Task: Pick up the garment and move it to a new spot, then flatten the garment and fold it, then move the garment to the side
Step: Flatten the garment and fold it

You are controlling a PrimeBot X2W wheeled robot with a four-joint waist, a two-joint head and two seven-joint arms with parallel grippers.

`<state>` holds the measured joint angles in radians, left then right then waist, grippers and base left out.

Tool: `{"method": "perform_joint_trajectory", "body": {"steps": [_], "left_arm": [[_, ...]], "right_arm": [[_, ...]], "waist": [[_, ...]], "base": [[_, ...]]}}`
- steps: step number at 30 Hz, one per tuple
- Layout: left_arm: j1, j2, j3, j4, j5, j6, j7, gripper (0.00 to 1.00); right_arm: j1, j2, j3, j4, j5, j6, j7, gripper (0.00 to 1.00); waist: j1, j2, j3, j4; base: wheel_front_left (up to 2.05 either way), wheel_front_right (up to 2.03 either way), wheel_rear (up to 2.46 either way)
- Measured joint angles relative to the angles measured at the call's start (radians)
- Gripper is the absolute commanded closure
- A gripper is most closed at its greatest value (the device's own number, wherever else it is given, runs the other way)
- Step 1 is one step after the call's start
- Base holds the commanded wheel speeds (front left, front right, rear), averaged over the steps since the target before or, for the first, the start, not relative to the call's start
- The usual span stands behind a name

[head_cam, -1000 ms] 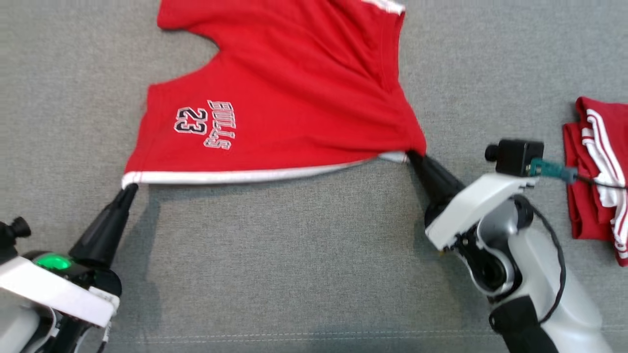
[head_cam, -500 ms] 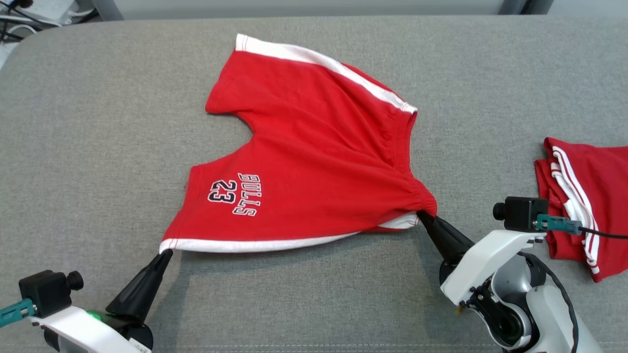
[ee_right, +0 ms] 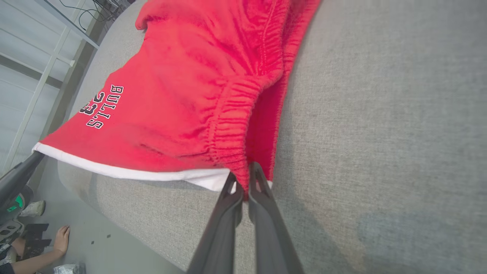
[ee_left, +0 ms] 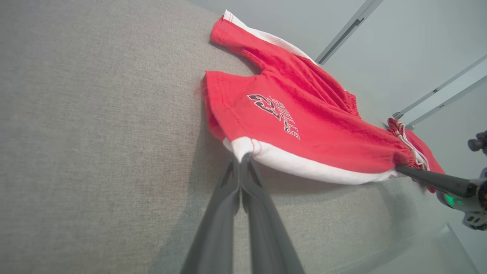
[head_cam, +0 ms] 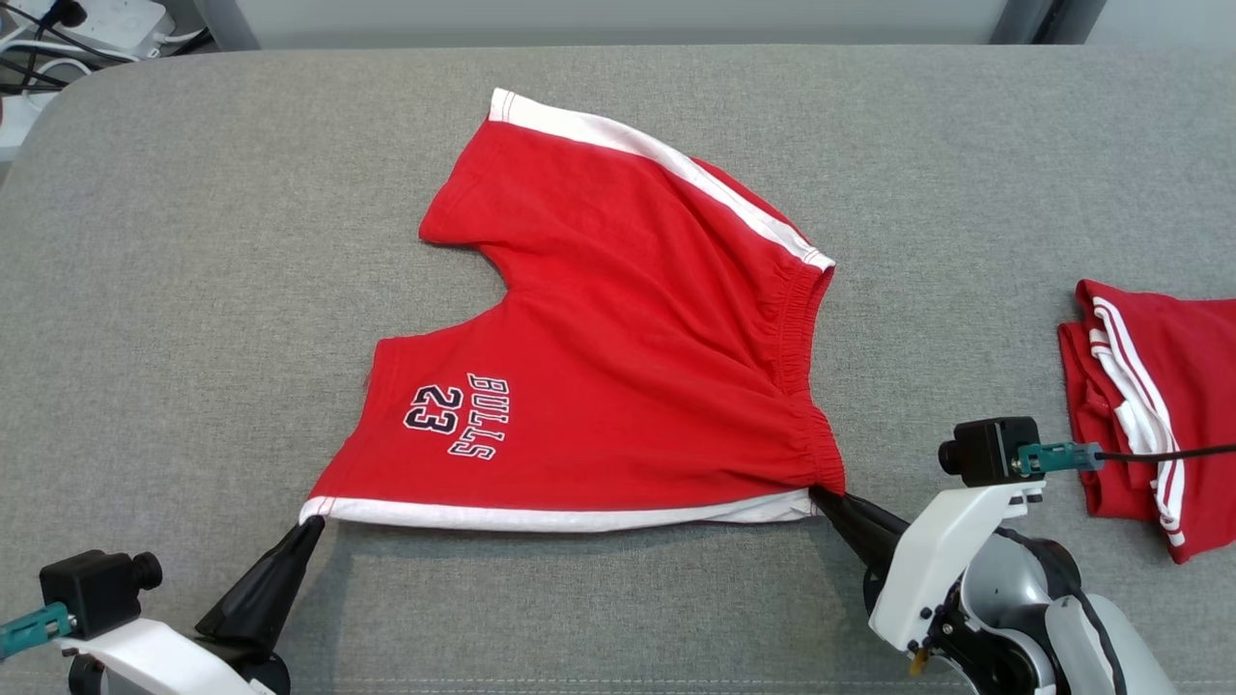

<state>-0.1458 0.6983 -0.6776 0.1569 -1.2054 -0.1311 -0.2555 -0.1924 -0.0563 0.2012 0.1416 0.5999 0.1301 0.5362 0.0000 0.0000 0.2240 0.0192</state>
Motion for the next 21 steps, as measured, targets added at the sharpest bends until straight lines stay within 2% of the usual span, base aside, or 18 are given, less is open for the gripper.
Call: {"method": "perform_joint_trajectory", "body": {"steps": [1,2,3,8,11,15,16,17,21], "left_arm": [[0.0,-0.004,0.003,0.007,0.008,0.0,0.0,0.67],[0.0,-0.011,0.006,0.012,0.014,0.0,0.0,0.23],[0.0,-0.017,0.008,0.016,0.02,0.0,0.0,0.0],[0.0,-0.027,0.015,0.035,0.046,0.0,0.0,0.0],[0.0,-0.041,0.057,0.056,0.074,0.0,0.0,0.0],[0.022,-0.083,0.165,0.078,0.149,0.0,0.0,0.0],[0.041,-0.107,0.229,0.083,0.19,0.0,0.0,0.0],[0.041,-0.107,0.229,0.083,0.19,0.0,0.0,0.0],[0.064,-0.165,0.35,0.086,0.3,0.0,0.0,0.0]], "right_arm": [[0.0,0.0,0.0,-0.001,-0.005,0.0,-0.003,0.51],[0.0,0.0,0.0,-0.001,-0.012,0.0,-0.011,0.0],[0.0,0.0,0.0,-0.002,-0.021,0.0,-0.021,0.0],[0.0,0.0,-0.004,-0.002,-0.055,0.0,-0.069,0.0],[0.001,0.002,-0.028,-0.012,-0.106,0.0,-0.124,0.0],[0.002,0.0,-0.073,-0.041,-0.212,-0.001,-0.264,0.0],[0.002,0.002,-0.092,-0.047,-0.268,-0.001,-0.345,0.0],[0.002,0.002,-0.092,-0.047,-0.268,-0.001,-0.345,0.0],[0.002,0.004,-0.13,-0.036,-0.351,-0.001,-0.491,0.0]], "waist": [[0.0,0.0,-0.001,0.0],[0.0,0.0,-0.003,0.0],[0.0,0.0,-0.005,0.0],[0.0,0.0,-0.018,-0.001],[0.0,0.0,-0.031,-0.002],[0.0,0.0,-0.053,-0.004],[0.0,0.0,-0.062,-0.007],[0.0,0.0,-0.062,-0.007],[0.0,0.0,-0.079,-0.011]], "base": [[0.0,0.0,0.0],[0.0,0.0,0.0],[0.0,0.0,0.0],[0.0,0.0,0.0],[0.0,0.0,0.0],[0.0,0.0,0.0],[0.0,0.0,0.0],[0.0,0.0,0.0],[0.0,0.0,0.0]]}}
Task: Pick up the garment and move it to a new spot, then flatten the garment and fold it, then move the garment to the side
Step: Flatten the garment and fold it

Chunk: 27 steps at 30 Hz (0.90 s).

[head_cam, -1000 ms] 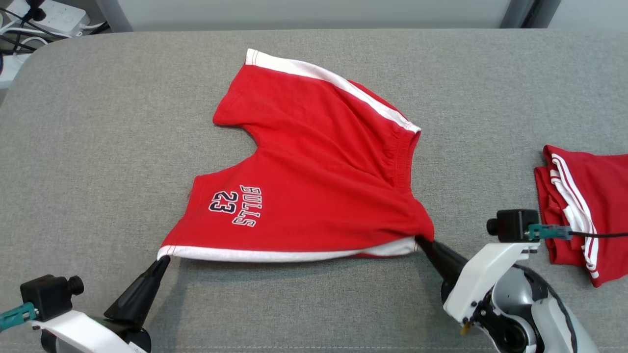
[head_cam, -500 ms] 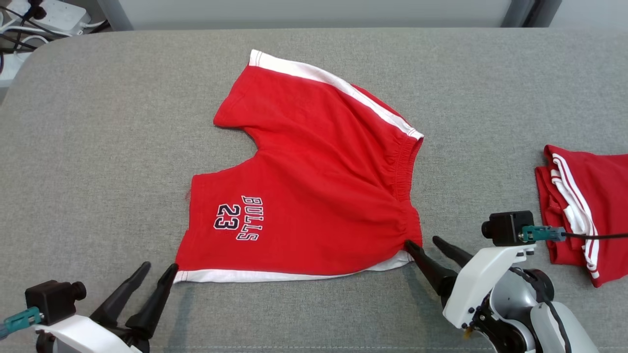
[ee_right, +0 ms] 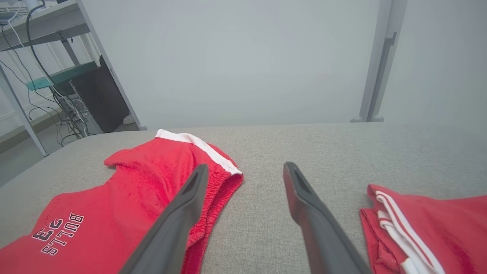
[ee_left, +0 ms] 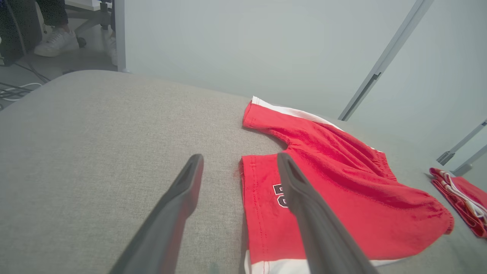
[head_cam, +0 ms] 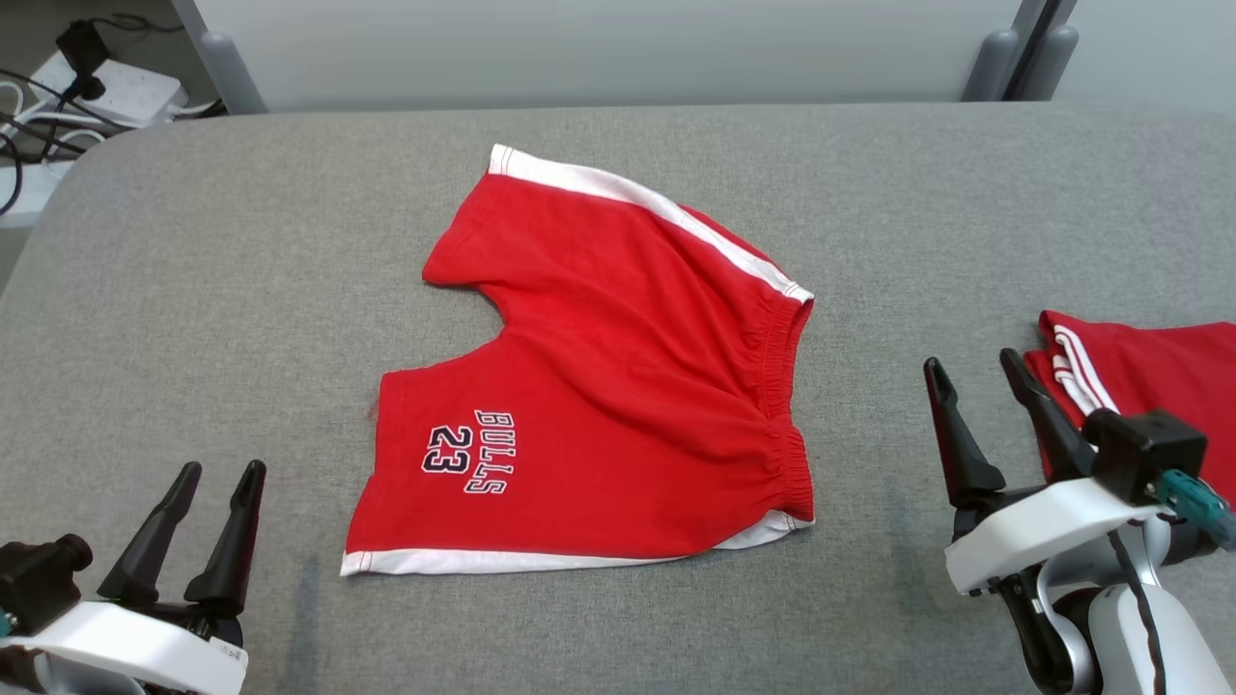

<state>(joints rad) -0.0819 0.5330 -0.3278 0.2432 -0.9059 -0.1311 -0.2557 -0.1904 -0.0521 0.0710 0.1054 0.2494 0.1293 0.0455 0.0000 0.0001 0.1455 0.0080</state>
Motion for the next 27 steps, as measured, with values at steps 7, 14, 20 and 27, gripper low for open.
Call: {"method": "perform_joint_trajectory", "body": {"steps": [7,14,20,27], "left_arm": [[0.028,-0.086,0.139,-0.003,0.147,0.0,0.0,0.0],[0.063,-0.151,0.198,0.022,0.238,0.0,0.0,0.0],[0.101,-0.195,0.259,0.035,0.304,0.0,0.0,0.0],[0.128,-0.238,0.303,0.044,0.373,0.0,0.0,0.0]], "right_arm": [[0.0,0.005,-0.03,0.074,-0.05,0.0,-0.172,0.0],[0.031,0.008,-0.054,0.176,-0.074,0.0,-0.253,0.0],[0.059,0.01,-0.027,0.236,-0.113,0.0,-0.275,0.0],[0.084,0.01,-0.012,0.286,-0.12,0.0,-0.286,0.0]], "waist": [[0.0,0.0,-0.036,-0.002],[0.0,0.0,-0.09,0.0],[0.0,0.0,-0.126,-0.004],[0.0,0.0,-0.152,-0.009]], "base": [[0.0,0.0,0.0],[0.0,0.0,0.0],[0.0,0.0,0.0],[0.0,0.0,0.0]]}}
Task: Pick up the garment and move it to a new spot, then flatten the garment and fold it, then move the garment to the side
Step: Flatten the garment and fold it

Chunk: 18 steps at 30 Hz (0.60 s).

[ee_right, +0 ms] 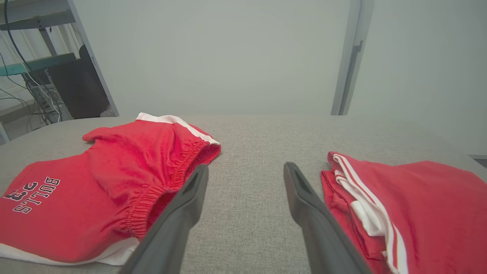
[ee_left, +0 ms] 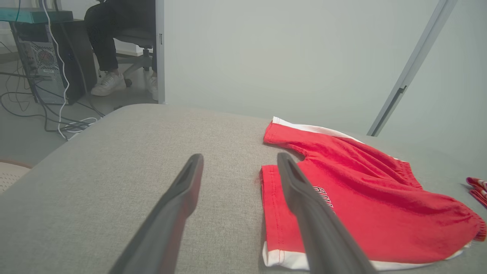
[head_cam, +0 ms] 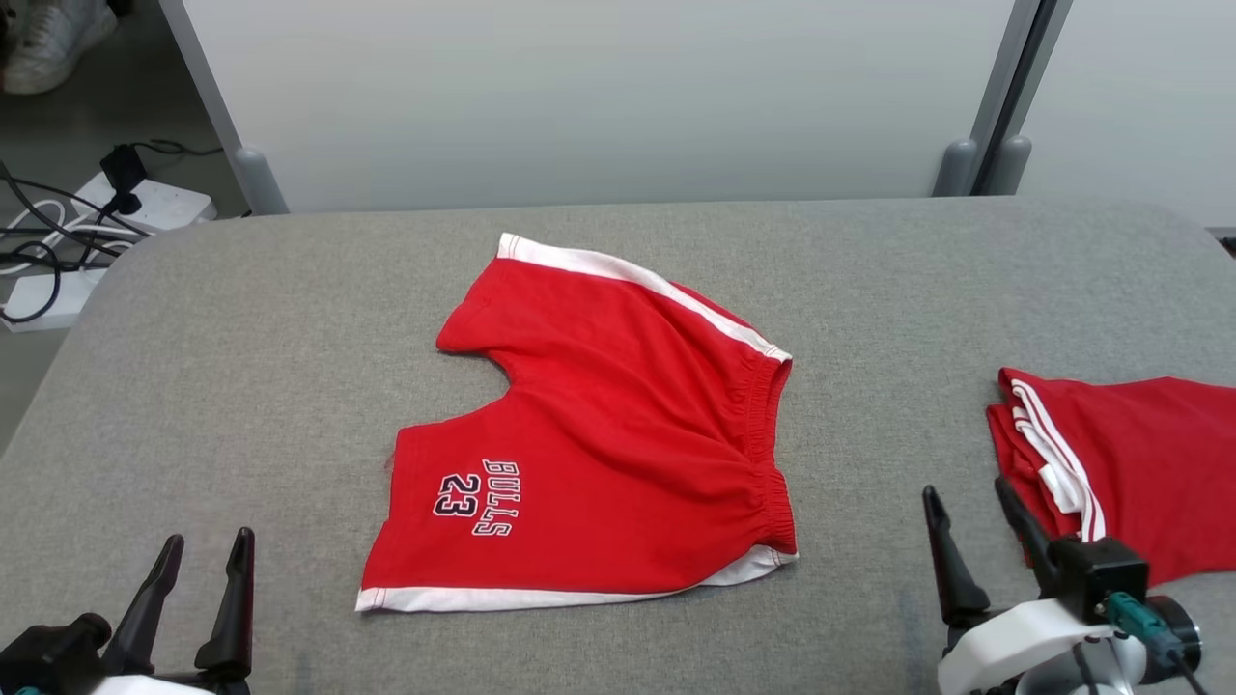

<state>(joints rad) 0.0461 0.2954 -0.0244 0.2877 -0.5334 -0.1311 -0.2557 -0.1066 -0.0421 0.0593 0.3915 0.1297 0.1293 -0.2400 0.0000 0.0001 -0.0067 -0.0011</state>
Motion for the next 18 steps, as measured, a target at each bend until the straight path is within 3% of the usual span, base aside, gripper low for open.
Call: {"method": "perform_joint_trajectory", "body": {"steps": [18], "left_arm": [[0.009,-0.029,0.018,0.025,0.076,0.0,0.0,0.0]], "right_arm": [[0.001,-0.002,0.089,0.057,-0.005,0.0,-0.008,0.0]], "waist": [[0.0,0.0,-0.018,0.013]], "base": [[0.0,0.0,0.0]]}}
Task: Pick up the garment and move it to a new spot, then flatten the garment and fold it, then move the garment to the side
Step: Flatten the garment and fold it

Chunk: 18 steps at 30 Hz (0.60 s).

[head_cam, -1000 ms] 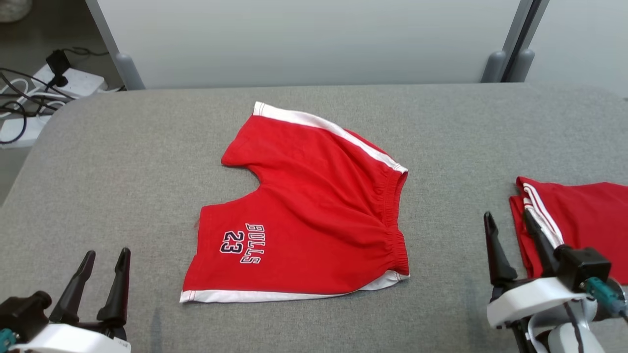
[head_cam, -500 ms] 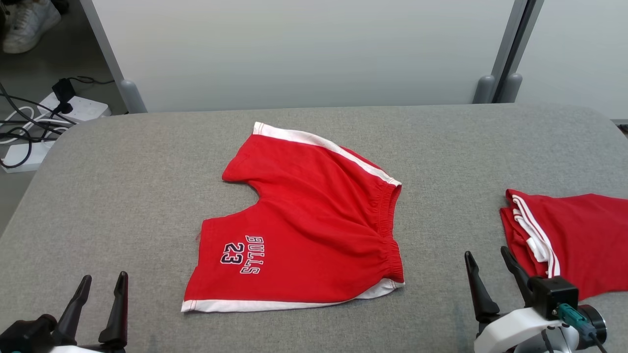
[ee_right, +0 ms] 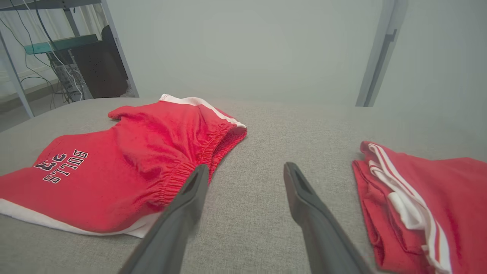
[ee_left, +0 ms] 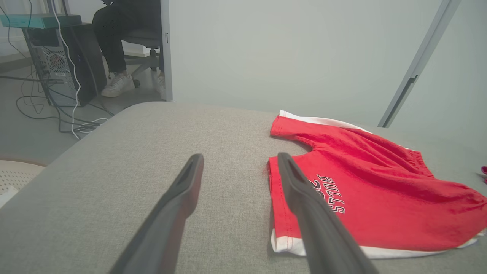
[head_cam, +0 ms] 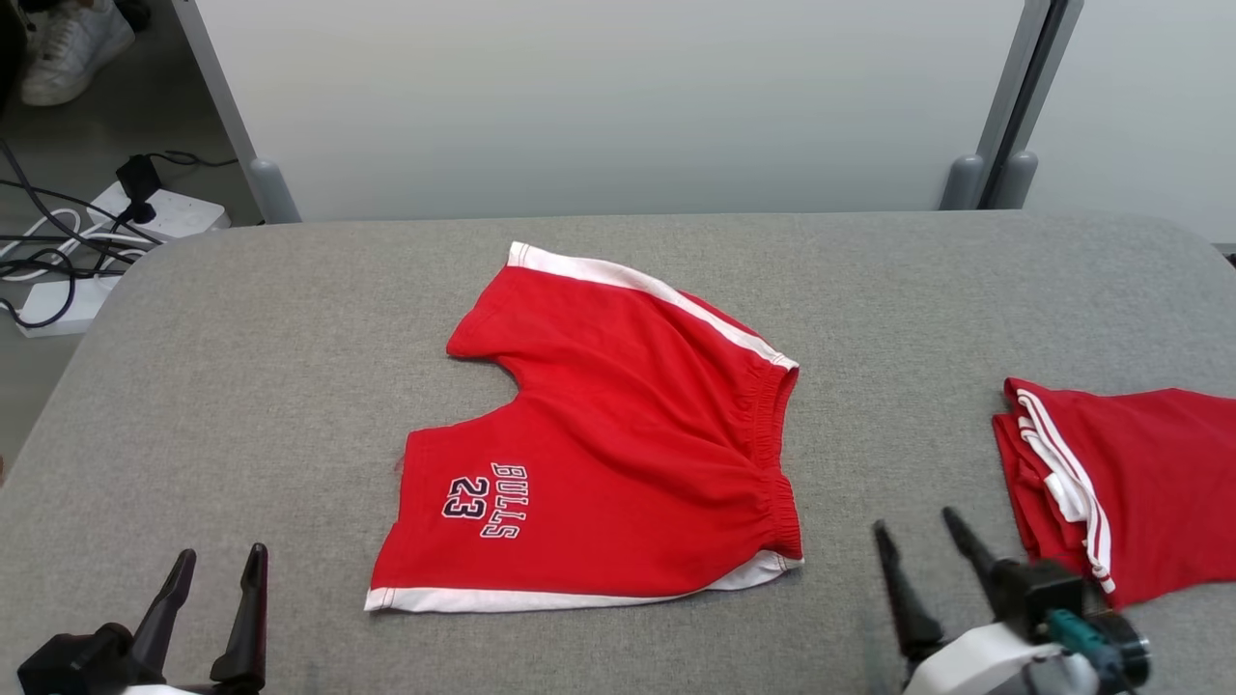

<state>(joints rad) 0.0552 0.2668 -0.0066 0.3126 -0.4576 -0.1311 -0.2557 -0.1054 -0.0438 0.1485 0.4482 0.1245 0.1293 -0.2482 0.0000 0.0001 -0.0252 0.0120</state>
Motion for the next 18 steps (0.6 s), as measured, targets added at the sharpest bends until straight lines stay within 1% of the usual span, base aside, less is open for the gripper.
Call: {"method": "perform_joint_trajectory", "body": {"steps": [5,8,13,15,16,18], "left_arm": [[0.0,0.001,-0.026,-0.002,-0.004,0.0,0.0,0.0],[0.0,0.004,-0.044,-0.003,-0.013,0.0,0.0,0.0],[0.0,0.014,-0.077,-0.008,-0.027,0.0,0.0,0.0],[0.0,0.02,-0.083,-0.01,-0.035,0.0,0.0,0.0],[0.0,0.036,-0.087,-0.014,-0.043,0.0,0.0,0.0],[0.0,0.039,-0.087,-0.014,-0.047,0.0,0.0,0.0]], "right_arm": [[-0.011,0.0,0.128,0.092,0.034,0.0,0.0,0.0],[-0.029,0.0,0.178,0.149,0.035,0.0,0.0,0.0],[-0.091,-0.001,0.184,0.207,0.028,0.0,0.0,0.0],[-0.11,-0.003,0.181,0.221,0.005,0.0,0.0,0.0],[-0.128,-0.002,0.181,0.247,-0.019,0.0,0.002,0.0],[-0.133,-0.003,0.183,0.252,-0.021,0.0,0.003,0.0]], "waist": [[0.0,0.0,0.013,0.018],[0.0,0.0,0.02,0.033],[0.0,0.0,0.03,0.064],[0.0,0.0,0.038,0.076],[0.0,0.0,0.052,0.089],[0.0,0.0,0.057,0.093]], "base": [[0.0,0.0,0.0],[0.0,0.0,0.0],[0.0,0.0,0.0],[0.0,0.0,0.0],[0.0,0.0,0.0],[0.0,0.0,0.0]]}}
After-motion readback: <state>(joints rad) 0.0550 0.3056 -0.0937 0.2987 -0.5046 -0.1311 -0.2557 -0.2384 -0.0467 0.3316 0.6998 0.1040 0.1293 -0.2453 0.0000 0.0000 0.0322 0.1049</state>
